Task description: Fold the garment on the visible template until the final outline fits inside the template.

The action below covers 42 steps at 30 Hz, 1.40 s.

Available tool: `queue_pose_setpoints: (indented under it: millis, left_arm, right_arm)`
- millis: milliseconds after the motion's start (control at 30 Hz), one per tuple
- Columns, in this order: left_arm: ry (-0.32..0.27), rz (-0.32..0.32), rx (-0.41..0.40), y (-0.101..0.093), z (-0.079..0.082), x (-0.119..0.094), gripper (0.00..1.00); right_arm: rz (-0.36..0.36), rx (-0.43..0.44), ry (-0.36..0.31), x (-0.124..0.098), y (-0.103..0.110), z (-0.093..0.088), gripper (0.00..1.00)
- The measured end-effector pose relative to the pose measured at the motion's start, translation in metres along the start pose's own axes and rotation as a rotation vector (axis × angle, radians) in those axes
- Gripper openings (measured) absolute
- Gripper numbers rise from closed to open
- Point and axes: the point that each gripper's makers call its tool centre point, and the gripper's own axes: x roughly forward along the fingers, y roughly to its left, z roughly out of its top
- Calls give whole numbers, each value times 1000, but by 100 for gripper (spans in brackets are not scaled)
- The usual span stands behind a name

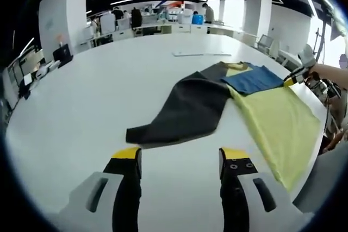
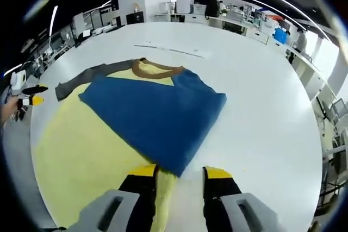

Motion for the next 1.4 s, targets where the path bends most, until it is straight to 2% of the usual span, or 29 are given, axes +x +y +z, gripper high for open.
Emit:
queue_pose_setpoints:
  millis: [300,500,600,633,800,967,1133,1200,1400]
  left_arm:
    - [6,31,-29,4,-1,4,45]
    - [8,50,-42,11,-5,9,41]
    - [27,78,-40,20,-11,13,37]
    - [31,101,-37,26,-12,13,35]
    - [7,133,-16,42,-3,16,33]
    - [17,157,24,55,-2,19,29]
    - [21,198,-5,70,-3,18,20]
    - [19,197,27,72,-2,19,19]
    - [14,195,-3,82,1,21,17]
  right_arm:
    - [76,-35,-136,-26,32,33,78]
    - [104,-48,-175,-41,47,45,87]
    - [117,-51,-192,-46,53,48,94]
    - [125,-57,-198,-49,56,49,95]
    - [153,-75,-226,-61,67,53,99]
    - [188,-106,-219,-71,79,53,99]
    - [199,-115,-221,-79,86,50,99]
    - [202,-121,-218,-81,87,48,99]
    - [208,-128,-221,-90,95,44,99]
